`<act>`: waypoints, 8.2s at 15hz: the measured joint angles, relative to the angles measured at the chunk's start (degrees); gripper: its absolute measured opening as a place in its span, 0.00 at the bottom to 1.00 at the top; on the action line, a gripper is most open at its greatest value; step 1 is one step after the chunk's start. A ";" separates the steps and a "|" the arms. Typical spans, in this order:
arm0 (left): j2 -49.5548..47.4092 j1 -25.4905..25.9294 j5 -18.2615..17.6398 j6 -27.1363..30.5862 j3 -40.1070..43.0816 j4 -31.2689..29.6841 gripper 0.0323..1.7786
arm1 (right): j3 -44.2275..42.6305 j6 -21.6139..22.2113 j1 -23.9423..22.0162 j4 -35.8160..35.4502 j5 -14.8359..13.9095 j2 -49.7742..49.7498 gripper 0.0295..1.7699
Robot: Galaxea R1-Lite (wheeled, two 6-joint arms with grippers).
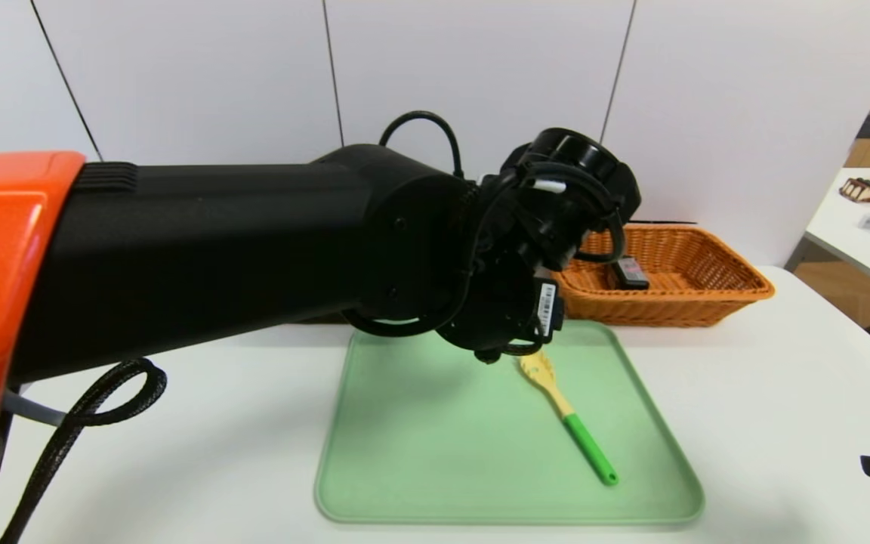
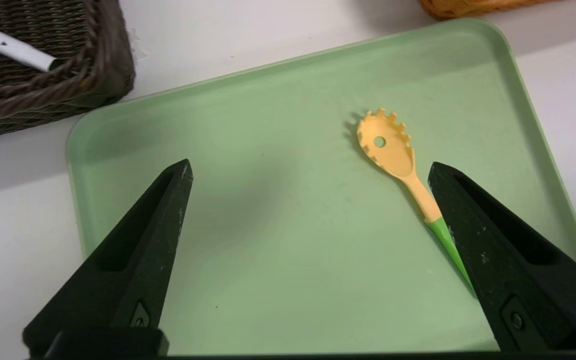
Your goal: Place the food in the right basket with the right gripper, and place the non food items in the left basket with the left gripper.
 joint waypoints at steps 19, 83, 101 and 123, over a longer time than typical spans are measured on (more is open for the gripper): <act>14.95 -4.24 3.12 -11.39 -0.90 -6.01 0.95 | 5.39 0.00 0.00 -0.26 0.06 -3.41 0.96; -5.88 17.90 0.33 -16.57 -0.79 0.15 0.03 | 7.40 -0.22 0.74 -2.93 0.34 -1.76 0.96; 0.41 36.99 -10.56 -40.30 -0.72 -6.83 0.03 | 9.47 -0.24 0.71 -2.57 0.11 -2.43 0.96; -6.95 38.12 -11.33 -25.81 1.63 0.85 0.81 | 5.17 -0.20 0.72 -6.53 -0.63 0.22 0.96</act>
